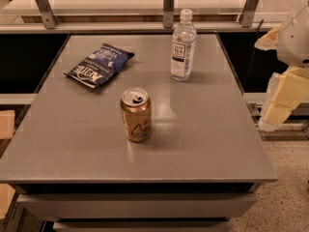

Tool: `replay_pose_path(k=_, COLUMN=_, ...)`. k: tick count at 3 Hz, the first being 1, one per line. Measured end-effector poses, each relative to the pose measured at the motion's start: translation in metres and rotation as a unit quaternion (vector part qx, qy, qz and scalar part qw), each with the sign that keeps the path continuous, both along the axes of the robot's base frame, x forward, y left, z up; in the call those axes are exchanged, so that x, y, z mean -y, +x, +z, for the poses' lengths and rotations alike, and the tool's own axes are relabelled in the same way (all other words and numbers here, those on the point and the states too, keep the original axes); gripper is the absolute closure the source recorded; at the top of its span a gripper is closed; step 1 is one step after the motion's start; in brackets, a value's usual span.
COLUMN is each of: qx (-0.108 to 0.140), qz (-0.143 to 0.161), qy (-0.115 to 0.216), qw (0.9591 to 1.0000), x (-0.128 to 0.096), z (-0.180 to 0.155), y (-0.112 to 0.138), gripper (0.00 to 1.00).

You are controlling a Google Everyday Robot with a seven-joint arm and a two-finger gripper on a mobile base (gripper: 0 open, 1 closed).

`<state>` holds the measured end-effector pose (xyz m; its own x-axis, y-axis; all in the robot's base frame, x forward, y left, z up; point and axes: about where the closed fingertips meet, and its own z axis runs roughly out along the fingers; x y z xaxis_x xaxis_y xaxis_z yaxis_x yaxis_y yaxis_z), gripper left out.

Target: Pick orange can

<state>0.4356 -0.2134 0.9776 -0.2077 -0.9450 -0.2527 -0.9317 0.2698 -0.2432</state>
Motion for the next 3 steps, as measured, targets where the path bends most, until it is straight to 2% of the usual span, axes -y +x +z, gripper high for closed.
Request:
replay_pose_path(k=2, qx=0.002, qz=0.003, qy=0.05, qw=0.9988, x=-0.002, z=-0.001, y=-0.011, gripper=0.0)
replay_pose_path(k=3, qx=0.008, qz=0.006, qy=0.084, qw=0.9964, x=-0.001, z=-0.003, y=-0.019, gripper=0.0)
